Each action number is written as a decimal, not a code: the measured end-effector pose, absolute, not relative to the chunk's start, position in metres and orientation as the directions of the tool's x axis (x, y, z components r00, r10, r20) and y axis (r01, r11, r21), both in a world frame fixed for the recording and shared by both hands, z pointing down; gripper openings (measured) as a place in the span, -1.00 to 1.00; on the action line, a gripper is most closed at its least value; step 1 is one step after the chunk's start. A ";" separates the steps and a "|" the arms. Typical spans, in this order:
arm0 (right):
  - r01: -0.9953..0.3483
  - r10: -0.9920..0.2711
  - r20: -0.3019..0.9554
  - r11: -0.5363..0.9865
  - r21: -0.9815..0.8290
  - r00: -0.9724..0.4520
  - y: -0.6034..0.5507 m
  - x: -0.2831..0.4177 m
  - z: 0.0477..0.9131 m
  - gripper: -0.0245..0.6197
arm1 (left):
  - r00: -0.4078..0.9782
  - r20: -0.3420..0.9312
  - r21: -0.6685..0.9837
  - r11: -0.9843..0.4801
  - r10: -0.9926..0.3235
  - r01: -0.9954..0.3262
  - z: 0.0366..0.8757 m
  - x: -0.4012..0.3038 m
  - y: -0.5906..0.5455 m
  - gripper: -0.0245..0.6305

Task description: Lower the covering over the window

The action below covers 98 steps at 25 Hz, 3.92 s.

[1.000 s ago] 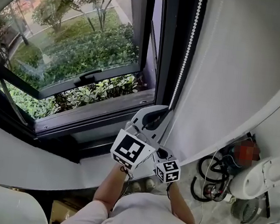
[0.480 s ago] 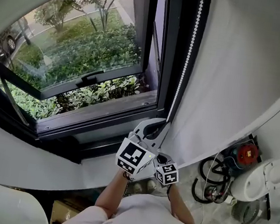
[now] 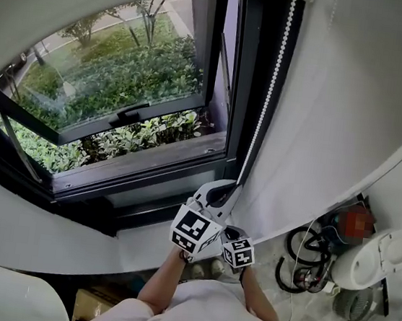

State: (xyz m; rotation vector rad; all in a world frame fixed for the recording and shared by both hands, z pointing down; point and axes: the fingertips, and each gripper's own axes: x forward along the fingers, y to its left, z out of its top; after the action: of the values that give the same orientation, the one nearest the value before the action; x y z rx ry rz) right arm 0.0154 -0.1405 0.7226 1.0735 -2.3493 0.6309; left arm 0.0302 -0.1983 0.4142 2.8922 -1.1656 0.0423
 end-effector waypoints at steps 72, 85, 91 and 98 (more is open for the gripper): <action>-0.749 -0.743 -0.119 0.662 0.018 -0.659 -0.194 0.012 0.309 -0.90 | 0.702 0.169 0.065 -0.703 -0.691 -0.708 0.510 0.023 -0.168 -0.88; -0.747 -0.751 -0.067 0.661 -0.077 -0.657 -0.200 0.012 0.354 -0.90 | 0.709 0.241 0.106 -0.708 -0.663 -0.698 0.552 0.019 -0.158 -0.88; -0.742 -0.750 -0.044 0.660 -0.116 -0.660 -0.203 0.011 0.373 -0.90 | 0.709 0.265 0.122 -0.706 -0.654 -0.698 0.569 0.019 -0.157 -0.88; -0.742 -0.750 0.010 0.652 -0.156 -0.661 -0.206 0.010 0.402 -0.90 | 0.705 0.317 0.140 -0.704 -0.634 -0.696 0.597 0.019 -0.154 -0.88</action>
State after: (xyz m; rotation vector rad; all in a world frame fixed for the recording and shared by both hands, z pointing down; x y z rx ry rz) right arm 0.0100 -0.2062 0.4021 1.3139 -2.9046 0.2347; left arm 0.0189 -0.1537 0.5969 2.6650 -1.0589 0.3590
